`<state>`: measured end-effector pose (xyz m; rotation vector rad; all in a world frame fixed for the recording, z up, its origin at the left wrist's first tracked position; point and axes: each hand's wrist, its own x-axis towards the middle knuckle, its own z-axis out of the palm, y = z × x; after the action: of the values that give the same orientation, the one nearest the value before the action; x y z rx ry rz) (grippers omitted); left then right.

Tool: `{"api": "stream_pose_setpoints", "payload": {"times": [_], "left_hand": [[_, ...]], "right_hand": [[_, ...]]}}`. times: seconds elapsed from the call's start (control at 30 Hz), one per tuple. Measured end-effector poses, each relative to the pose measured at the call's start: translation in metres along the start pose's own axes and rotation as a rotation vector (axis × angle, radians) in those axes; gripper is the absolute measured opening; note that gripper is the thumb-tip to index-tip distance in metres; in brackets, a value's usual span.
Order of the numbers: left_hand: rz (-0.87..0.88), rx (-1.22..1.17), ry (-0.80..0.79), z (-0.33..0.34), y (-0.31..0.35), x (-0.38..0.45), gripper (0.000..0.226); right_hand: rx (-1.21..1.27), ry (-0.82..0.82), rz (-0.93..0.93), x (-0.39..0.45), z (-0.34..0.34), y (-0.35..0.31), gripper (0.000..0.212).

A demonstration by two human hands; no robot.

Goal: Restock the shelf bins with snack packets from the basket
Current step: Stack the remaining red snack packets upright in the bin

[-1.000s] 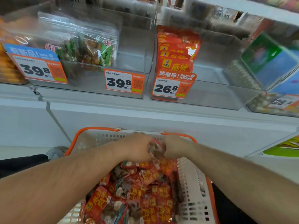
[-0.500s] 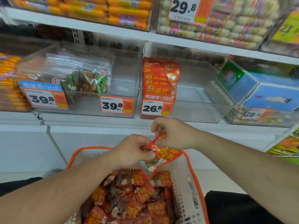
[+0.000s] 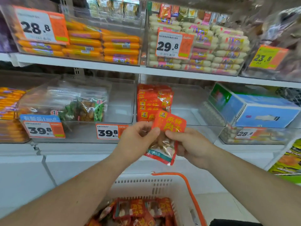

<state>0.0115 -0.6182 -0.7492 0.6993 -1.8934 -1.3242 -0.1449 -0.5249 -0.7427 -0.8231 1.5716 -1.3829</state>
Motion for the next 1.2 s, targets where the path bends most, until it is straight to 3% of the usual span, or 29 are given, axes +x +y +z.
{"api": "stream_pose_setpoints", "payload": {"times": [0.03,0.1,0.17,0.23,0.37,0.43,0.67,1.2], "left_hand": [[0.134,0.162,0.072,-0.002,0.002,0.01,0.008],[0.411,0.459,0.139,-0.008,0.002,0.03,0.045],[0.524,0.671,0.114,-0.012,0.001,0.05,0.08],[0.471,0.744,0.105,-0.017,0.0,0.066,0.1],[0.227,0.766,0.038,-0.021,-0.014,0.088,0.123],[0.123,0.787,-0.026,-0.019,-0.021,0.092,0.123],[0.125,0.797,0.003,-0.015,-0.027,0.093,0.123],[0.186,0.833,0.066,-0.012,-0.034,0.093,0.122]], "right_hand": [[0.047,0.024,0.01,0.004,-0.005,-0.007,0.06],[0.077,0.067,0.003,0.014,-0.02,-0.022,0.05],[0.08,0.124,-0.001,0.027,-0.036,-0.035,0.047],[0.062,0.22,-0.003,0.042,-0.048,-0.043,0.045],[-0.001,0.36,-0.03,0.069,-0.061,-0.059,0.013],[-0.097,0.41,-0.053,0.089,-0.069,-0.065,0.019],[-0.343,0.426,-0.028,0.156,-0.071,-0.056,0.018],[-0.39,0.379,0.005,0.224,-0.048,-0.029,0.016]]}}
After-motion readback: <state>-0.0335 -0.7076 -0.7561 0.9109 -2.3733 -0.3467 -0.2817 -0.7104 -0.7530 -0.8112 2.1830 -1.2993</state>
